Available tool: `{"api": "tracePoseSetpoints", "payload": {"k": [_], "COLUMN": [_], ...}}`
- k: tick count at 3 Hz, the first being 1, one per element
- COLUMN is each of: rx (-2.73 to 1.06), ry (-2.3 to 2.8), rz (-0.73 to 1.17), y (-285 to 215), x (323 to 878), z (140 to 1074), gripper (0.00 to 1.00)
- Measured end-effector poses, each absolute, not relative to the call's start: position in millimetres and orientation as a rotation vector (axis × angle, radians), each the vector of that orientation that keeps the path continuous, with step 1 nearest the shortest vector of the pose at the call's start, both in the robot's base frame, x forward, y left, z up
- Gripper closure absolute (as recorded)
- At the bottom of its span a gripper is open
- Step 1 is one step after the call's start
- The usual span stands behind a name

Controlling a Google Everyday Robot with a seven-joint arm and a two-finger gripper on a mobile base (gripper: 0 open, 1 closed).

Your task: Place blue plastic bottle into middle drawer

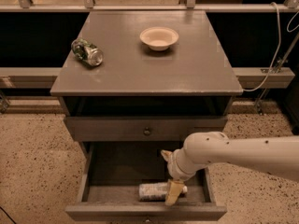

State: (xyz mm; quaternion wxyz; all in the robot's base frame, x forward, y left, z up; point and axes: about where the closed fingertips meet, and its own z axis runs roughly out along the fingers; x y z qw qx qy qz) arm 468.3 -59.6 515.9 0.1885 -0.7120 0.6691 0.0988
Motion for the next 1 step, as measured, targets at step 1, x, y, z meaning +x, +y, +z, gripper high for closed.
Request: {"api": "tracePoseSetpoints", "payload": {"k": [1], "rx": [-1.994], "ry": [1.844], "rz": [0.300], "y": [-52.6], "x": [460.7], "z": [522.6], "gripper": [0.00]}}
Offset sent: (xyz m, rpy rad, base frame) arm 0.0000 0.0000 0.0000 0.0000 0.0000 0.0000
